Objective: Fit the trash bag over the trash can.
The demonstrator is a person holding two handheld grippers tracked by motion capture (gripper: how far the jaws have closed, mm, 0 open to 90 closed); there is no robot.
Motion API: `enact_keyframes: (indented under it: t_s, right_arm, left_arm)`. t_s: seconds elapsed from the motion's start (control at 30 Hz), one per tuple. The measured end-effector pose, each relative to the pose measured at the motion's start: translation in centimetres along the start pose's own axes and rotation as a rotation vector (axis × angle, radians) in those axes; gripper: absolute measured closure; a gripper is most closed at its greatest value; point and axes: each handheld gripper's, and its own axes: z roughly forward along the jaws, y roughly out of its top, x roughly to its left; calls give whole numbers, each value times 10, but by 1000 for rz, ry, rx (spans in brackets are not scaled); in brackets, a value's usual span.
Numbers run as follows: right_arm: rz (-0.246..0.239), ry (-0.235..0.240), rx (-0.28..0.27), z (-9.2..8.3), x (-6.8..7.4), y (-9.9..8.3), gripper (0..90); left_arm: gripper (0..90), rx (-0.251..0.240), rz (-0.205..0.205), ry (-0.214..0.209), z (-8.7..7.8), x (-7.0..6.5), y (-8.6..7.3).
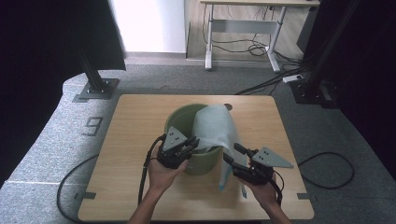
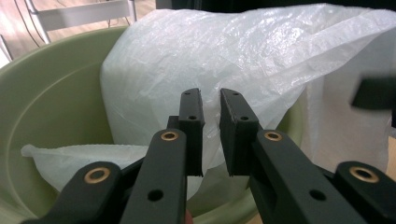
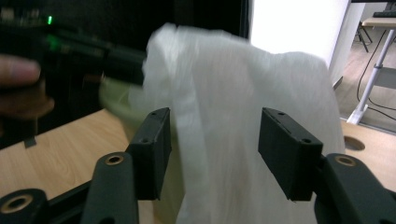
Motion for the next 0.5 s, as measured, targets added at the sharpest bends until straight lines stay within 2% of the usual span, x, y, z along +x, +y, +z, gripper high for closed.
enact_keyframes:
  t_s: [0.17, 0.23, 0.33, 0.4, 0.43, 0.5]
  right_arm:
    - [-5, -30, 34, 2, 4, -26, 376]
    - [24, -40, 44, 7, 3, -36, 367]
    - [32, -56, 60, 13, 3, -45, 365]
    - [56, -60, 66, 16, 1, -51, 380]
    - [76, -57, 66, 17, -1, -54, 401]
    - [86, -58, 71, 19, -3, -58, 468]
  left_arm:
    - [803, -2, -4, -2, -1, 0, 0]
    - [806, -1, -3, -3, -1, 0, 0]
    - [805, -3, -6, -2, -1, 1, 0]
    - [805, -2, -6, -1, -2, 2, 0]
    - [804, -2, -6, -1, -2, 2, 0]
    - [804, -3, -8, -1, -2, 3, 0]
